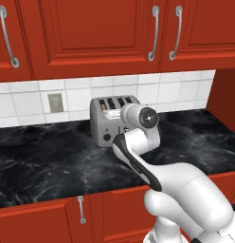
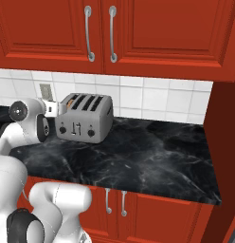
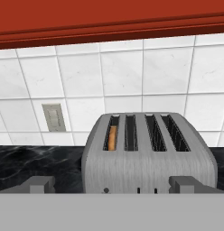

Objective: Start the toaster. Once the lever pops up, take the bread to the plate on the dining counter.

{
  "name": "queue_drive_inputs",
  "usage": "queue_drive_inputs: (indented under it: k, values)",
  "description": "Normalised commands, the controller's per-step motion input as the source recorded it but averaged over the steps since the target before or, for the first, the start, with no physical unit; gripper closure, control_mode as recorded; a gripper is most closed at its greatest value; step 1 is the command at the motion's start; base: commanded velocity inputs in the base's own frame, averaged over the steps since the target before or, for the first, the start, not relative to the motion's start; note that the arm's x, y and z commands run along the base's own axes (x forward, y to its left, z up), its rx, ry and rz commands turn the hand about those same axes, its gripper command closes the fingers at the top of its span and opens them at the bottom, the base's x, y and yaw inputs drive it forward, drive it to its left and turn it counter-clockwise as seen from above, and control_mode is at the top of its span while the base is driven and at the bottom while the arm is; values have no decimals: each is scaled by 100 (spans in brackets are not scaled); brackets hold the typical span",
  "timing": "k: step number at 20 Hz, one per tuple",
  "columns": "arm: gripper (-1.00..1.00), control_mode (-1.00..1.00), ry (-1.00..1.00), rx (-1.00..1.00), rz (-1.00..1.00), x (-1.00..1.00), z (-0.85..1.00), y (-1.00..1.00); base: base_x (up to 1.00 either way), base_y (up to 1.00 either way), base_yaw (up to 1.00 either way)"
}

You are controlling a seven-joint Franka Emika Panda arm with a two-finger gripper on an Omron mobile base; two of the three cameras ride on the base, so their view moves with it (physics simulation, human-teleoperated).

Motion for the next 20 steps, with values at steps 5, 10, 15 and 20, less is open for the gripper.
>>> queue_drive_inputs:
  k: [5,10,15,20]
  values:
    - [-100,-100,0,0,0,0,0,0,0,0,0]
    - [-100,-100,0,0,0,0,0,0,0,0,0]
    - [-100,-100,0,0,0,0,0,0,0,0,0]
    - [-100,-100,0,0,0,0,0,0,0,0,0]
